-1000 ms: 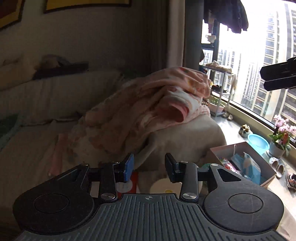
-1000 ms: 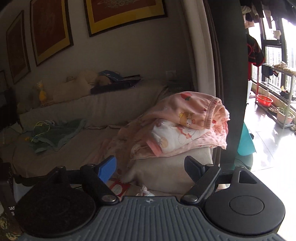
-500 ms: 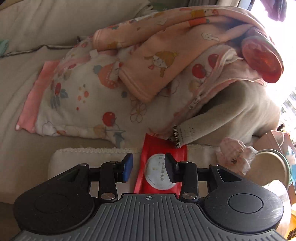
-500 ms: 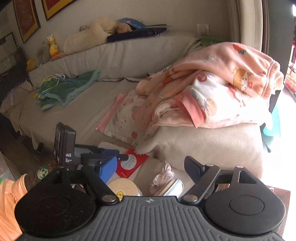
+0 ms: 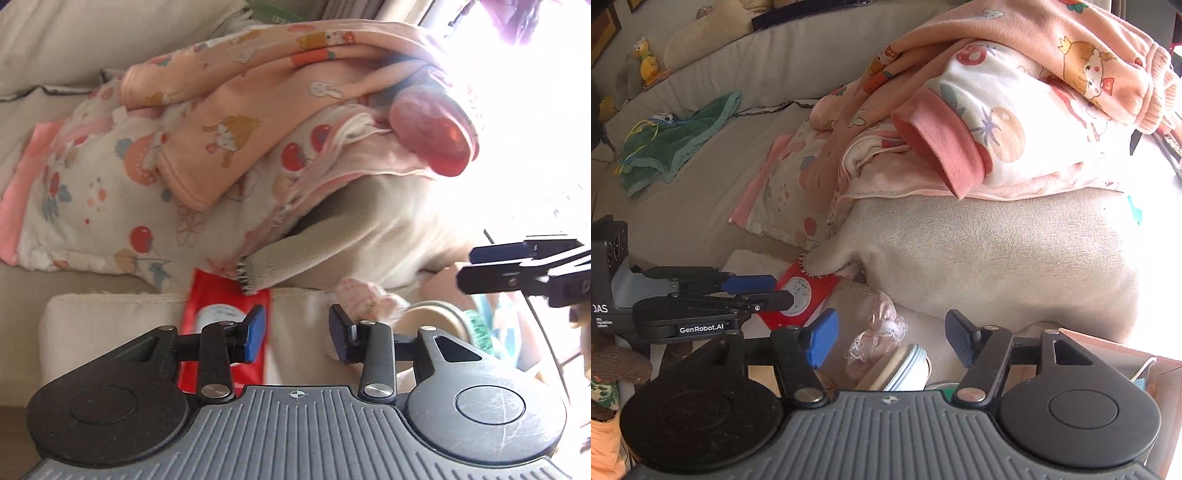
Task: Organize soft objects
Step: 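Move both tools back toward the pink ribbon item beside the red packet, then grasp the pink lace item with left tool while right tool grasps the red packet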
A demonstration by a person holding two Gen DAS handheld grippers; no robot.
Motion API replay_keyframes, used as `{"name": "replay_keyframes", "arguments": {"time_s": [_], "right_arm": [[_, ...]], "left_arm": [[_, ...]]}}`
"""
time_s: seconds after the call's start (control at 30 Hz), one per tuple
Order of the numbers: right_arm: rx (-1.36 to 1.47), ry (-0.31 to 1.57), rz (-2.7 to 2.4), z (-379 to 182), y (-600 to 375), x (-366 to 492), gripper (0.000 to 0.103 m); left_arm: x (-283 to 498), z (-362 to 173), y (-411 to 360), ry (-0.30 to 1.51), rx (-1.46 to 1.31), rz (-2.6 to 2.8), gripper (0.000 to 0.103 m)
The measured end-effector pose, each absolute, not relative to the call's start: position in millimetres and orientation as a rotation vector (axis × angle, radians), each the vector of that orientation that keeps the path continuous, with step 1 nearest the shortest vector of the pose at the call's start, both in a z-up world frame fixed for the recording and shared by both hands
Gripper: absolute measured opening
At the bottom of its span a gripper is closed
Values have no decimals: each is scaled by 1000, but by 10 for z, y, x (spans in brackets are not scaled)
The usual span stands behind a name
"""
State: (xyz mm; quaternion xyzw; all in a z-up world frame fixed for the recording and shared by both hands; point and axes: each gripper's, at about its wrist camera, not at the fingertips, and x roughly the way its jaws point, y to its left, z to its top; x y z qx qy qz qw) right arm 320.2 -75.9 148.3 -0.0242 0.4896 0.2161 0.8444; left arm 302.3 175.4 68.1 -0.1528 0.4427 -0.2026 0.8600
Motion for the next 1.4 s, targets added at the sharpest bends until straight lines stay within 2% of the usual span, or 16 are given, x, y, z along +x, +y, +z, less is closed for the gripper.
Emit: {"name": "replay_keyframes", "arguments": {"time_s": [0.17, 0.4, 0.73, 0.83, 0.87, 1.03, 1.23, 1.4], "right_arm": [[-62, 936, 416, 1660, -1083, 3087, 66], [7, 922, 418, 1614, -1691, 2920, 65], [71, 913, 425, 1463, -1997, 2857, 65], [69, 893, 420, 1517, -1997, 2812, 65], [65, 884, 416, 1540, -1997, 2796, 65], [42, 859, 394, 1684, -1908, 2745, 65], [35, 871, 431, 1856, -1428, 2737, 66], [70, 981, 523, 1851, -519, 2889, 66]], "left_arm": [[3346, 878, 1230, 1060, -425, -427, 42], [3697, 705, 605, 1215, -192, -223, 42], [3702, 522, 282, 1343, -150, -206, 41], [3725, 530, 333, 1343, -157, -216, 26], [3702, 561, 361, 1332, -165, -221, 22], [3479, 899, 770, 1176, -283, -286, 20], [2739, 1461, 1605, 858, -375, -228, 20], [2080, 1306, 2248, 685, -427, -53, 20]]}}
